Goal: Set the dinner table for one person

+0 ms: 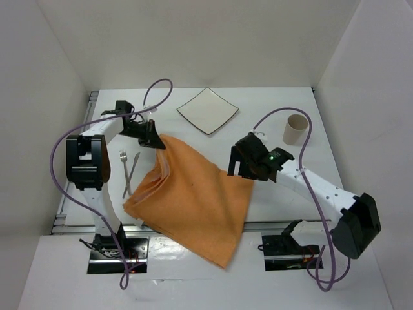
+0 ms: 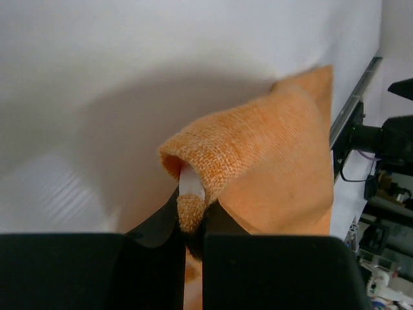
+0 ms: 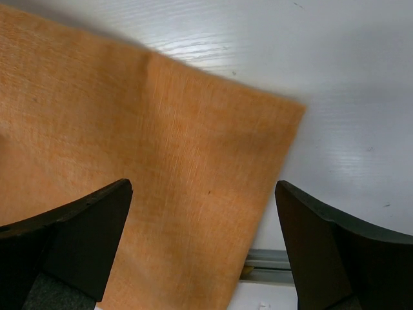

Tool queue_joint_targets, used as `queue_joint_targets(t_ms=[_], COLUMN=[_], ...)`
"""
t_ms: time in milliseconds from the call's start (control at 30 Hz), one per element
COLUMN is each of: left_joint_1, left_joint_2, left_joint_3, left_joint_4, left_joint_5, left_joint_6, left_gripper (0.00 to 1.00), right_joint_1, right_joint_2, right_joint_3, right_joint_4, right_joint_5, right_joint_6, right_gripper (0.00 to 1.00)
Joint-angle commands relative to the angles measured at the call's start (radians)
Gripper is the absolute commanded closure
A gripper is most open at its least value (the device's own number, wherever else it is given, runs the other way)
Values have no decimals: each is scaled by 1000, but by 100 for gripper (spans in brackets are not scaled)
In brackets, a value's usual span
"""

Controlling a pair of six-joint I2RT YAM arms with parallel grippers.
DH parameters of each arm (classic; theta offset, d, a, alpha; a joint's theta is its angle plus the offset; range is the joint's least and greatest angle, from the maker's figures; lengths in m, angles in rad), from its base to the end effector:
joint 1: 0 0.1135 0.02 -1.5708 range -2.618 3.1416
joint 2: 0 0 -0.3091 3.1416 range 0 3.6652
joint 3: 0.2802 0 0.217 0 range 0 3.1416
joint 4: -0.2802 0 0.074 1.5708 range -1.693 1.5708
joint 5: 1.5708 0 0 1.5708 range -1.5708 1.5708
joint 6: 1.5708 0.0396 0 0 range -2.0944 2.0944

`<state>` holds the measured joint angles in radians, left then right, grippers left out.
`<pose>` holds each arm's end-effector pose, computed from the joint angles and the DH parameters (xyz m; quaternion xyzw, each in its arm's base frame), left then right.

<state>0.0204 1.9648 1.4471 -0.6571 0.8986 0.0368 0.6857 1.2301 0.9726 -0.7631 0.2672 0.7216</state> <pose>0.3882 -0.0231 0.2568 0.0927 0.8824 -0.4206 0.1893 0.1555 0.1137 0.3141 0.0533 0.9530 0.0764 0.2882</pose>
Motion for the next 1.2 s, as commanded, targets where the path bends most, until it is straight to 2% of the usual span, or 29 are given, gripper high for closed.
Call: queue_joint_targets(t_ms=[0, 100, 267, 367, 467, 567, 600, 633, 667, 700, 900, 1000, 1167], left_joint_1=[47, 58, 58, 58, 58, 58, 58, 58, 58, 58, 7, -36, -99], left_joint_2=[-24, -58, -109, -118, -127, -127, -127, -127, -127, -136, -182, -204, -167], left_joint_3=[41, 19, -25, -57, -68, -68, -68, -68, -68, -68, -50, -50, -68], left_joint_4=[-105, -163, -174, -165, -165, -165, -165, -165, -156, -156, -156, -147, -111], left_joint_5=[26, 26, 16, 5, -7, -38, -50, -61, -72, -102, -288, -366, -489], left_joint_6=[167, 248, 282, 293, 304, 304, 292, 291, 291, 276, 242, 200, 152], left_gripper=[100, 100, 100, 100, 100, 100, 100, 100, 100, 100, 100, 100, 100], right_joint_1=[-89, -161, -228, -307, -342, -342, -342, -342, -342, -342, -374, -442, -488], right_joint_2=[57, 132, 224, 252, 342, 439, 448, 448, 433, 421, 322, 354, 472], right_joint_3=[-10, -57, -98, -120, -83, -72, -89, -116, -126, -126, 66, 162, 202], right_joint_4=[42, 106, 97, 200, 272, 304, 323, 349, 349, 349, 214, 203, 255], right_joint_5=[-117, -223, -232, -322, -381, -449, -450, -450, -441, -398, -91, -100, -120], right_joint_6=[19, 9, 39, -19, -57, -70, -57, -47, -36, -27, -68, -132, -185], right_gripper=[0, 0, 0, 0, 6, 34, 48, 74, 89, 100, 100, 100, 100])
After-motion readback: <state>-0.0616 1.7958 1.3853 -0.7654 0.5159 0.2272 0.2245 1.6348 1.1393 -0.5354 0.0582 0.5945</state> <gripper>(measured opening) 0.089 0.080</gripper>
